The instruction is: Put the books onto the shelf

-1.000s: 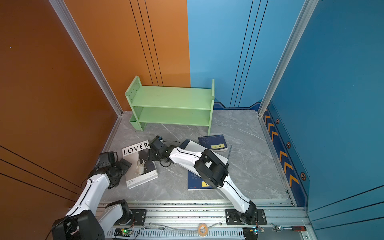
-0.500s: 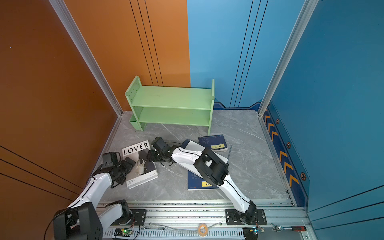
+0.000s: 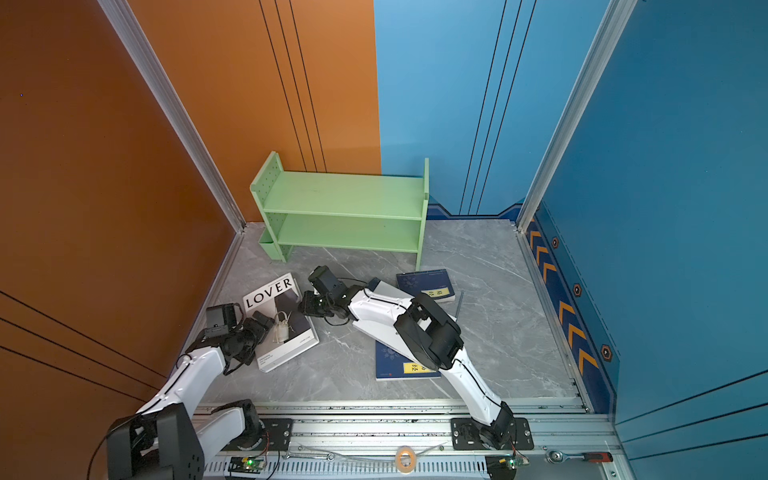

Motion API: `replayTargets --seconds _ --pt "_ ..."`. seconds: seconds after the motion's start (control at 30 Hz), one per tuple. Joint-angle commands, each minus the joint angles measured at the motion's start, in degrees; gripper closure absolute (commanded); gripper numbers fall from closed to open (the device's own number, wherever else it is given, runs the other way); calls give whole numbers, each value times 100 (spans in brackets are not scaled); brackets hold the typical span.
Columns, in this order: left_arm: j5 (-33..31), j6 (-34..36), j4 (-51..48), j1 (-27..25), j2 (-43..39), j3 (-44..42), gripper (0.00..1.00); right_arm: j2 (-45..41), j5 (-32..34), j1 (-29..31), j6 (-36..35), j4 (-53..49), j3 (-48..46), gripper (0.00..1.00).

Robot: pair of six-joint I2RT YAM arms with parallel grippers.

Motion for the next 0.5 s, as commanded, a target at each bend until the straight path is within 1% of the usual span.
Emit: replayTargets --seconds 0.0,0.13,0.3,0.37,0.43,0.47 --pt "678 -128 684 -104 129 -50 2 -466 -323 169 -106 -86 -12 85" --pt "787 -167 813 -192 187 16 2 -599 -10 216 -399 -522 21 91" --pt "1053 -268 1110 -365 299 134 2 -635 141 284 -646 -930 222 100" --pt "1140 -264 1148 -467 369 226 2 -666 285 310 -813 -1167 313 100" --pt "1186 -264 1138 -567 428 305 2 -748 605 318 -1034 -1500 518 100" --pt "1106 -314 1118 -625 454 324 2 -819 780 322 -1174 -1669 548 100"
